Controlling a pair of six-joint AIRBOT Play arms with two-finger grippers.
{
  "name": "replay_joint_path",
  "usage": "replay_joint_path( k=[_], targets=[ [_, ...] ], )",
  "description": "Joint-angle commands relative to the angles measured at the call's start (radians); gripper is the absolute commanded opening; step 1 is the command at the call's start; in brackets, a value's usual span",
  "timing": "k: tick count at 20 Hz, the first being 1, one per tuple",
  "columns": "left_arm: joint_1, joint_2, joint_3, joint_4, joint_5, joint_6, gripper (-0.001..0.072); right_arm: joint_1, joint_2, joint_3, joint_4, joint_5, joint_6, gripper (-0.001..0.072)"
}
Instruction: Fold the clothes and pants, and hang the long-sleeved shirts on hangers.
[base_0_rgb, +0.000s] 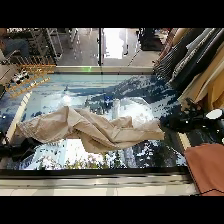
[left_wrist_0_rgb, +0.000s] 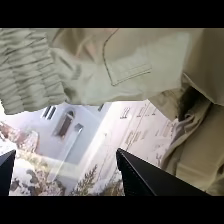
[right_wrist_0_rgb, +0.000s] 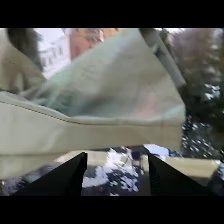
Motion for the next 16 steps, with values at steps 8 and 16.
replay_joint_path(
  k=[8, 16],
  targets=[
    [0.002, -0.093, -0.054, -0.065, 0.256, 0.023, 0.0694, -0.038, -0.209, -0.048, 0.034, -0.058, -0.143, 0.0502],
    [-0.069, -0.105, -0.054, -0.209, 0.343, 0.106, 0.0277, 0.015, -0.241, -0.047, 0.095, -0.143, -0.241, 0.0129]
  ],
)
